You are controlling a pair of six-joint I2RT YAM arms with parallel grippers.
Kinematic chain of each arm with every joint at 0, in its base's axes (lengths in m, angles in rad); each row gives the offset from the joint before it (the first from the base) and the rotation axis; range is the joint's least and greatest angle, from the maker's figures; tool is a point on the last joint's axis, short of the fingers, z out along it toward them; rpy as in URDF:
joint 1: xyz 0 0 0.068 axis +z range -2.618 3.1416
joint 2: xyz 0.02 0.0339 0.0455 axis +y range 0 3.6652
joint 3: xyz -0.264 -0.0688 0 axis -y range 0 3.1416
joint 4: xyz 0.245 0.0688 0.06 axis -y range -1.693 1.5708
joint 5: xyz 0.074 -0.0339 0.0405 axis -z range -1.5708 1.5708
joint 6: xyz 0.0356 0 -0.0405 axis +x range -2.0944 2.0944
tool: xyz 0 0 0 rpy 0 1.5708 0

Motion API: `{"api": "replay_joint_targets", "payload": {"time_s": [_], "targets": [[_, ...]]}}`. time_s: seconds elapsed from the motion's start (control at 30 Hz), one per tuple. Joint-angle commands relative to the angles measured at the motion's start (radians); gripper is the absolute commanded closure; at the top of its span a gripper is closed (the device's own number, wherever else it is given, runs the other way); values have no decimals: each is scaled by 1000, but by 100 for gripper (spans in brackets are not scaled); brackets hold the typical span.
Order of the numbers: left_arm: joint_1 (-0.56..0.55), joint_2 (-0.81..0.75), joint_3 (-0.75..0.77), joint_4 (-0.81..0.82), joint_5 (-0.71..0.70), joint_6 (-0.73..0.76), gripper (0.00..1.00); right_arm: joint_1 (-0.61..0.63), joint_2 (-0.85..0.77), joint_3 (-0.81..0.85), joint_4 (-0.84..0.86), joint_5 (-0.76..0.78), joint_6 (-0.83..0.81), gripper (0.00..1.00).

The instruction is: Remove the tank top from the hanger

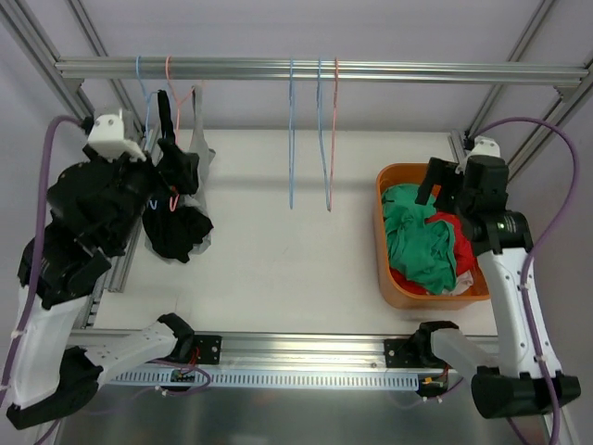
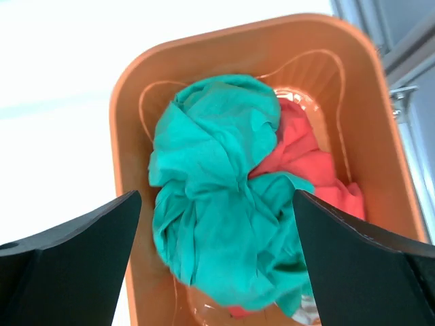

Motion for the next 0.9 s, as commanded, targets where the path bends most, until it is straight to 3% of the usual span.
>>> {"api": "replay_joint_targets", "payload": {"time_s": [0.0, 0.17, 0.27, 0.33, 0.5, 0.7, 0.83, 0.87], "targets": [[9, 147, 156, -68, -44, 92, 1, -5, -130, 38, -143, 15, -13, 1], [92, 296, 307, -112, -19, 174, 2, -4, -297, 18, -99, -337, -19, 2], [199, 368, 348, -118, 132, 207, 10, -4, -357, 4, -68, -479, -1, 10], [233, 399, 356, -128, 197, 210, 15, -4, -386, -8, -56, -560, 10, 11], [409, 460, 339, -129, 347, 205, 24, -2, -417, -17, -24, -686, 37, 16], [506, 557, 350, -129, 455, 210, 37, -2, -443, -42, 64, -829, 103, 19], [526, 591, 348, -126, 502, 196, 51, -2, -454, -57, 98, -871, 106, 20], [526, 604, 359, -124, 502, 196, 59, -2, -453, -58, 96, -872, 106, 21]]}}
